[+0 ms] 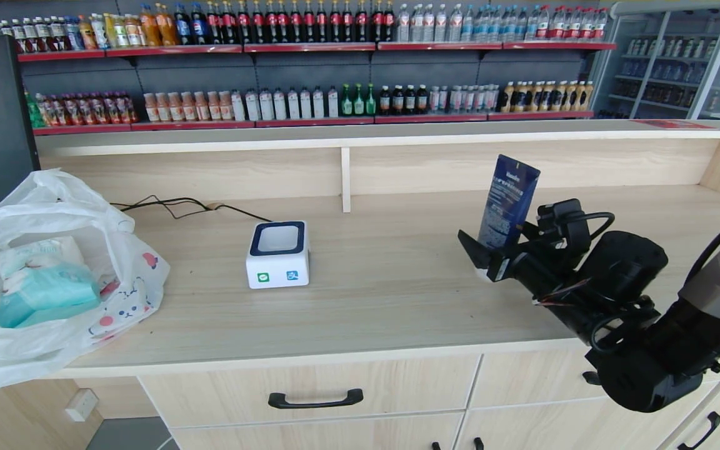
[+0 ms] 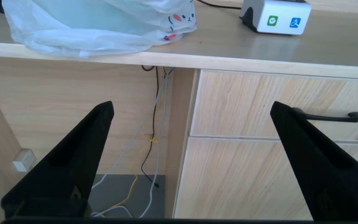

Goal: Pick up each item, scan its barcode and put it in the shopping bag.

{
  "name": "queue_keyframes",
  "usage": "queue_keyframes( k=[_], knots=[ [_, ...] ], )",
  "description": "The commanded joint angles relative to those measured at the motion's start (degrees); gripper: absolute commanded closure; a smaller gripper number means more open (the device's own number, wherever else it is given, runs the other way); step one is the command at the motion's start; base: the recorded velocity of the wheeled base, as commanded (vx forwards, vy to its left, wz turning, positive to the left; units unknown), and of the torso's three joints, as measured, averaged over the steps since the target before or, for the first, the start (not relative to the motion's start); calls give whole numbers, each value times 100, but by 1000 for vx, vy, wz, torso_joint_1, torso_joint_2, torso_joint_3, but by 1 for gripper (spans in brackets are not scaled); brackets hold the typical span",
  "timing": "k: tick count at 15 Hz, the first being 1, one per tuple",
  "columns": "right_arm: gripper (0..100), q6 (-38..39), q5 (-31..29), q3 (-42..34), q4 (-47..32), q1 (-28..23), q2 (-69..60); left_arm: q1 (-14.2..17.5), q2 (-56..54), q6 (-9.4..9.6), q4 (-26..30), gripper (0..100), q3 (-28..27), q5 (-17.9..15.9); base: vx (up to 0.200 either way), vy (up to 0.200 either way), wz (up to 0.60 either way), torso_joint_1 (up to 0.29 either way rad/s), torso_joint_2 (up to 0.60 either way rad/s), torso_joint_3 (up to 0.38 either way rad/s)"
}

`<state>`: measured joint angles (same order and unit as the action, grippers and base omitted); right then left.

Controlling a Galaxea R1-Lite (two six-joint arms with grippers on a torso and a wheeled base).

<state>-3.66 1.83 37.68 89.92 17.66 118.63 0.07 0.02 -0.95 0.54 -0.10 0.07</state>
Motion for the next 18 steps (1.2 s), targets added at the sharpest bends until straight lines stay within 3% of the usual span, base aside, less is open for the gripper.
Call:
queue_keyframes(
  k=[1,13,14,18],
  knots=[
    [0,5,2,64,8,-9,38,1,6,-2,-1,0,1,1,0,0,0,0,0,0],
    [0,5,2,301,8,-17,231,1,6,-2,-1,0,1,1,0,0,0,0,0,0],
    [100,-3,2,301,8,-17,257,1,6,-2,-1,0,1,1,0,0,0,0,0,0],
    [100,14,2,336,8,-17,257,1,6,-2,-1,0,1,1,0,0,0,0,0,0]
  ],
)
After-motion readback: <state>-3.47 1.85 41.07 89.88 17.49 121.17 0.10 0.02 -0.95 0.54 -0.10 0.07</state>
